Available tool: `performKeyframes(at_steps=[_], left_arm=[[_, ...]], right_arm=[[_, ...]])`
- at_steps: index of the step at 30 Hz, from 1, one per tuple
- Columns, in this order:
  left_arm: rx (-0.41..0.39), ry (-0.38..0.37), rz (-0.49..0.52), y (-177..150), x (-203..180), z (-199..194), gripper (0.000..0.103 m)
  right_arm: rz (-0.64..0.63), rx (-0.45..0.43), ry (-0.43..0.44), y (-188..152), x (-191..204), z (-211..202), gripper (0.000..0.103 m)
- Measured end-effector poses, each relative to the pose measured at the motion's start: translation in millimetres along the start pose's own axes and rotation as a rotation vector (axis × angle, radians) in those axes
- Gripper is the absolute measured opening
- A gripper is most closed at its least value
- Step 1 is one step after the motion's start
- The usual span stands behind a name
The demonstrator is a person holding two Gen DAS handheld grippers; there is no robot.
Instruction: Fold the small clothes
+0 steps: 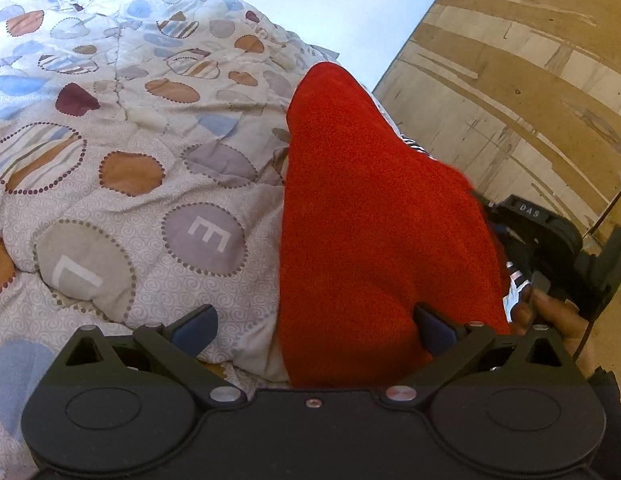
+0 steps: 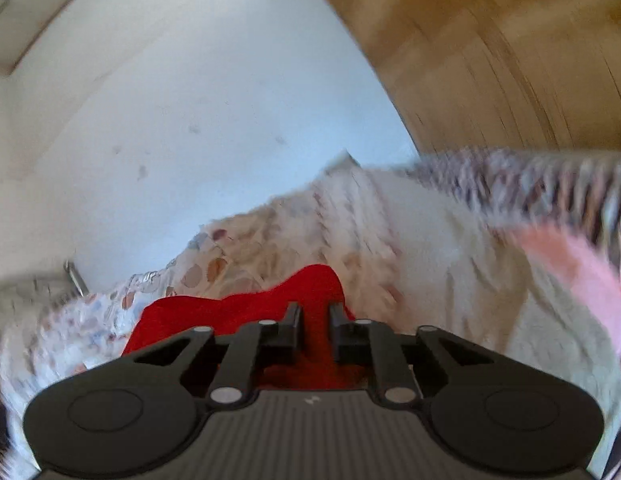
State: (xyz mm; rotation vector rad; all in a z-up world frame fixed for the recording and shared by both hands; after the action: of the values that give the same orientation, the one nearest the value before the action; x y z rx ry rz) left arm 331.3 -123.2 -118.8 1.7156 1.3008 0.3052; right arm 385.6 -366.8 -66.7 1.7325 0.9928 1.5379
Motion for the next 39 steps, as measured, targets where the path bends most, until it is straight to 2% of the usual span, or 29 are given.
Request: performKeyframes(at_steps=[4, 6, 9, 13, 15, 17, 18, 20, 23, 26, 28, 30, 33, 37, 39], left_arm=[[-0.003, -0.002, -0.005, -1, 1, 0, 0.102], [-0.004, -0.004, -0.008, -1, 1, -1, 0.102], [-0.004, -0.004, -0.011, -1, 1, -1, 0.102], [-0.001, 0.004, -0.015, 0, 1, 0, 0.103], [0.002, 0.009, -0.011, 3, -2, 3, 0.103], [0.005, 0.012, -0.009, 6, -5, 7, 0.103], [0.007, 0.014, -0.007, 6, -6, 7, 0.103], [0.012, 0.018, 0.002, 7, -8, 10, 0.103], [0.015, 0.016, -0.003, 6, -9, 11, 0.103], [0.018, 0.013, -0.006, 7, -9, 13, 0.103], [0.020, 0.015, -0.001, 9, -10, 15, 0.103], [0.020, 0.015, 0.003, 9, -10, 17, 0.103], [0.018, 0.013, -0.005, 9, -10, 17, 0.103], [0.017, 0.011, -0.008, 8, -10, 17, 0.103], [0.017, 0.012, -0.009, 8, -10, 17, 0.103]], right_arm=[[-0.274, -0.064, 0.037, -15, 48, -12, 0.015], [-0.349, -0.074, 0.042, -20, 60, -13, 0.015], [-0.380, -0.087, 0.030, -11, 61, -12, 0.013], [-0.322, -0.072, 0.033, 18, 42, 2, 0.011], [-0.278, -0.024, 0.037, 26, 27, 19, 0.011], [-0.196, 0.043, 0.018, 24, 6, 35, 0.006], [-0.162, 0.067, -0.009, 21, -8, 40, 0.001], [-0.074, 0.107, -0.040, 14, -31, 51, 0.001], [0.086, 0.129, -0.027, 8, -58, 50, 0.002], [0.155, 0.091, 0.007, 17, -68, 37, 0.019], [0.195, 0.094, 0.064, 22, -66, 35, 0.058], [0.244, 0.127, 0.130, 24, -61, 35, 0.070], [0.250, 0.230, 0.181, 15, -51, 45, 0.078], [0.163, 0.310, 0.158, 0, -38, 59, 0.081], [0.157, 0.337, 0.131, -8, -41, 66, 0.078]])
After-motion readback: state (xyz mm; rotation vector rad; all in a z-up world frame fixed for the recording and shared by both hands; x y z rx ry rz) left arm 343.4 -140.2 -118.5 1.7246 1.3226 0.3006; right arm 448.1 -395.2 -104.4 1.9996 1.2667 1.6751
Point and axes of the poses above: each gripper's, at about its wrist camera, not at the fingertips, and z roughly the way its jaws point, x to its left, y to its top, the point moved 10 cm from there along z, roughly the way its jaws point, and after that the axes turned 10 degrees about z, right-handed, at the moved point
